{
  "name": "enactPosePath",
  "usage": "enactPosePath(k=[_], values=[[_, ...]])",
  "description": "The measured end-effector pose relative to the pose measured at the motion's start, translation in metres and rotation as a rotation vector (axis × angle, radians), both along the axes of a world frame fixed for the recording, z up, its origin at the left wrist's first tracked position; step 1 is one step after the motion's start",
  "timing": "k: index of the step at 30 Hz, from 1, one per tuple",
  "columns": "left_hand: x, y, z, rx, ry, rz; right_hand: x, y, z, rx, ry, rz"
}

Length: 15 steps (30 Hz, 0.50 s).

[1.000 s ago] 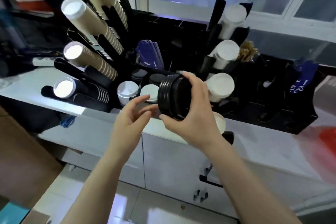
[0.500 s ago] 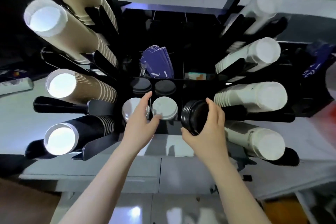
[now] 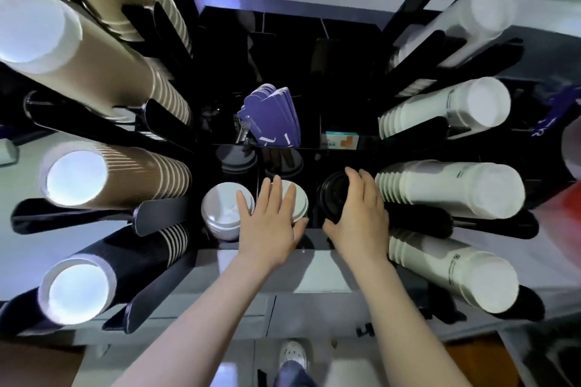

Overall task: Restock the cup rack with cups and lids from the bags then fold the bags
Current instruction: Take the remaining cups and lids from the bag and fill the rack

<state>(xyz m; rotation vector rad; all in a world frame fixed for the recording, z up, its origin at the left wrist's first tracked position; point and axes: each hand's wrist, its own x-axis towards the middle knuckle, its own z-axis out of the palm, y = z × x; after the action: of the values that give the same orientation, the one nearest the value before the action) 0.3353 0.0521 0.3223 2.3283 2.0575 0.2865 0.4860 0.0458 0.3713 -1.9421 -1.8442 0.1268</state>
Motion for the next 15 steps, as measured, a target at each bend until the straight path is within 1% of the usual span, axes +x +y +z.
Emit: enactPosePath(k=[2,7,12,15], values=[[0.0,0.0,0.0,0.008,0.007,-0.008,-0.002,0.008,0.003,0.012,-0.044,-0.028],[0.0,-0.001,0.0,0.023,0.01,-0.005,-0.001,0.023,0.005,0.008,-0.063,-0.061],[0.0,0.0,-0.001,0.021,-0.008,-0.008,0.001,0.02,-0.004,0.001,-0.143,-0.04],[0.0,0.0,0.0,0.028,0.002,-0.009,0.002,0.023,-0.005,-0.038,-0.226,-0.038]])
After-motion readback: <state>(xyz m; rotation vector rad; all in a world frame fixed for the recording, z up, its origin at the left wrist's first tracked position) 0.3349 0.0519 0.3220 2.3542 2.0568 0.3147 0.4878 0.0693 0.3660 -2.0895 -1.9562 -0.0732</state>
